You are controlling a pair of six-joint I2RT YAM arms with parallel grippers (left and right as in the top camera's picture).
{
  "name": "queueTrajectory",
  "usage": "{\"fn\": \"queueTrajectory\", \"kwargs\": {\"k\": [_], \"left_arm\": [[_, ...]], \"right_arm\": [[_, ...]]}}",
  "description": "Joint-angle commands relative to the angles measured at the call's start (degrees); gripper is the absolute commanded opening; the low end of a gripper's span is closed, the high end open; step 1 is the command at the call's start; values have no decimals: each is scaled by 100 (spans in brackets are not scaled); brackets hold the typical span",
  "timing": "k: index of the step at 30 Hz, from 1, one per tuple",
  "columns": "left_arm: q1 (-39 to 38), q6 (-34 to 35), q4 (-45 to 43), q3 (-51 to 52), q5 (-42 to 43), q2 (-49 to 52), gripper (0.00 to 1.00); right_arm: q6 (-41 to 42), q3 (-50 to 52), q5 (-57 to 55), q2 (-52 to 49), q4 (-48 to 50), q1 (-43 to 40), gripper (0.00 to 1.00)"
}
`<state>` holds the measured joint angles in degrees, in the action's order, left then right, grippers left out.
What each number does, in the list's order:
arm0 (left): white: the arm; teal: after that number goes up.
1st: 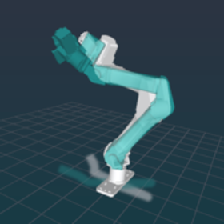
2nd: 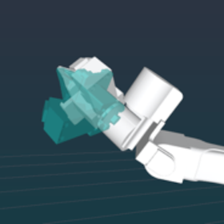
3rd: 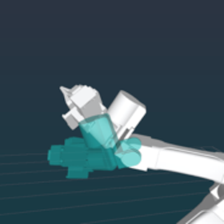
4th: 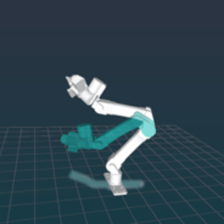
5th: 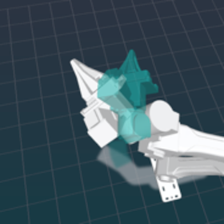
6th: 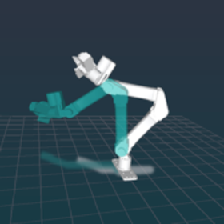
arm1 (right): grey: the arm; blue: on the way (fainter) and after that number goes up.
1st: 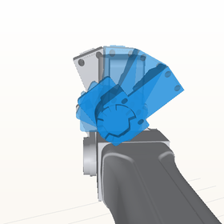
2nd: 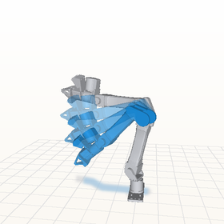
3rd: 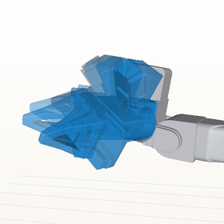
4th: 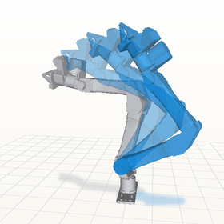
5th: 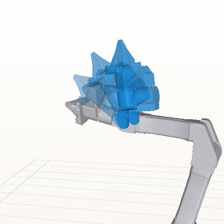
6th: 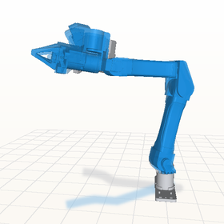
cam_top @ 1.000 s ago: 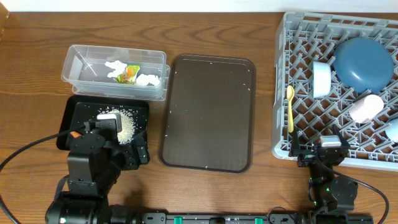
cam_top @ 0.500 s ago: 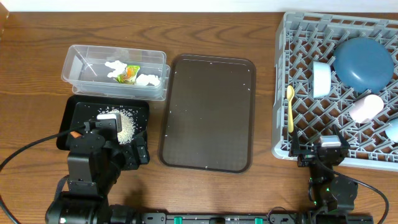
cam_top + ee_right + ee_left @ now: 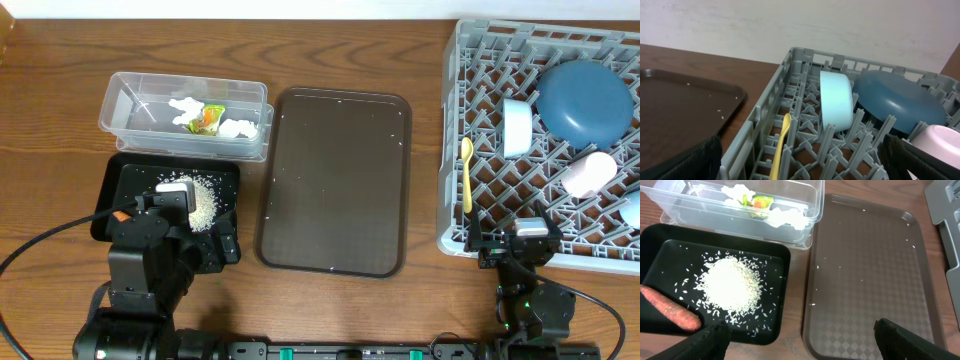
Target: Sort waste into correct bins and load items into the dishwasher rack
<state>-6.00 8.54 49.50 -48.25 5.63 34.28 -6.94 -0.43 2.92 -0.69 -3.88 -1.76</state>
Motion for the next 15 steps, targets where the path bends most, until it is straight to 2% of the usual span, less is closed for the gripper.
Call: {"fn": "queueTrajectory", "kwargs": {"k": [1, 8, 15], "left_arm": [[31, -83, -9, 7, -26, -15, 94], [28, -146, 81, 133, -177, -234, 94], [461, -146, -1056, 1283, -219, -1211, 94]], "right_arm": [[-61, 11, -35, 42, -22, 87, 99], [-61, 11, -33, 42, -22, 87, 99], [-61, 11, -35, 39, -22, 87, 99]]}}
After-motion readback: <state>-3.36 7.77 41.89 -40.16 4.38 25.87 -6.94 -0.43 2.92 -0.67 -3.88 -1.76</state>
